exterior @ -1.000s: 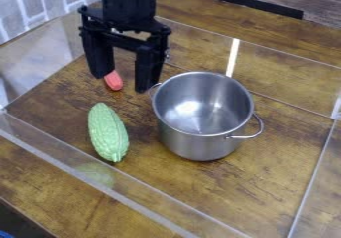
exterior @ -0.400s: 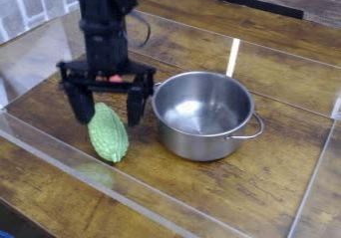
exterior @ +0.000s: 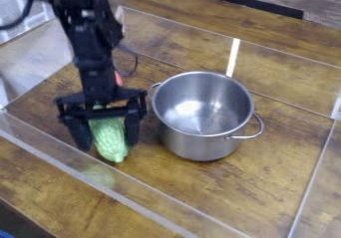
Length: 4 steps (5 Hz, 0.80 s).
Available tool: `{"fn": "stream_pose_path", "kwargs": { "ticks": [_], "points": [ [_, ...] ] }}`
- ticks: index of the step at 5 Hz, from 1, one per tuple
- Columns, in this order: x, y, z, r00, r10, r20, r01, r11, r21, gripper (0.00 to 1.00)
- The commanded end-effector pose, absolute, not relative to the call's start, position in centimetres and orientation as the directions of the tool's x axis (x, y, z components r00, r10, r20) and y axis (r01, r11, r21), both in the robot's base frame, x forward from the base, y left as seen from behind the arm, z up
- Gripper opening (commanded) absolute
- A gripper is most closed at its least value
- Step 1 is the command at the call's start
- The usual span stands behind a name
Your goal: Put the green object in the silver pot
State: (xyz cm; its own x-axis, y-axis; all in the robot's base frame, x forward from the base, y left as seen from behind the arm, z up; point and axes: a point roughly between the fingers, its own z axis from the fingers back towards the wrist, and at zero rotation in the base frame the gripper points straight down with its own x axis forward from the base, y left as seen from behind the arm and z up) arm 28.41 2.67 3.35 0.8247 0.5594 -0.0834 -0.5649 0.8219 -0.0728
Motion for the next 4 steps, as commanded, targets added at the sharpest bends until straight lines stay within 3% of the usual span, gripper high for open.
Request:
{"fn": "stream_pose_path", "kwargs": {
  "ticks": [1, 4],
  "points": [
    [29.2, 3.8, 3.7, 0.783, 0.620, -0.058, -0.622, 0.775, -0.108, 1.00],
    [30.4, 5.0, 3.8, 0.707, 0.703, -0.075, -0.707, 0.698, -0.117, 1.00]
  ]
}}
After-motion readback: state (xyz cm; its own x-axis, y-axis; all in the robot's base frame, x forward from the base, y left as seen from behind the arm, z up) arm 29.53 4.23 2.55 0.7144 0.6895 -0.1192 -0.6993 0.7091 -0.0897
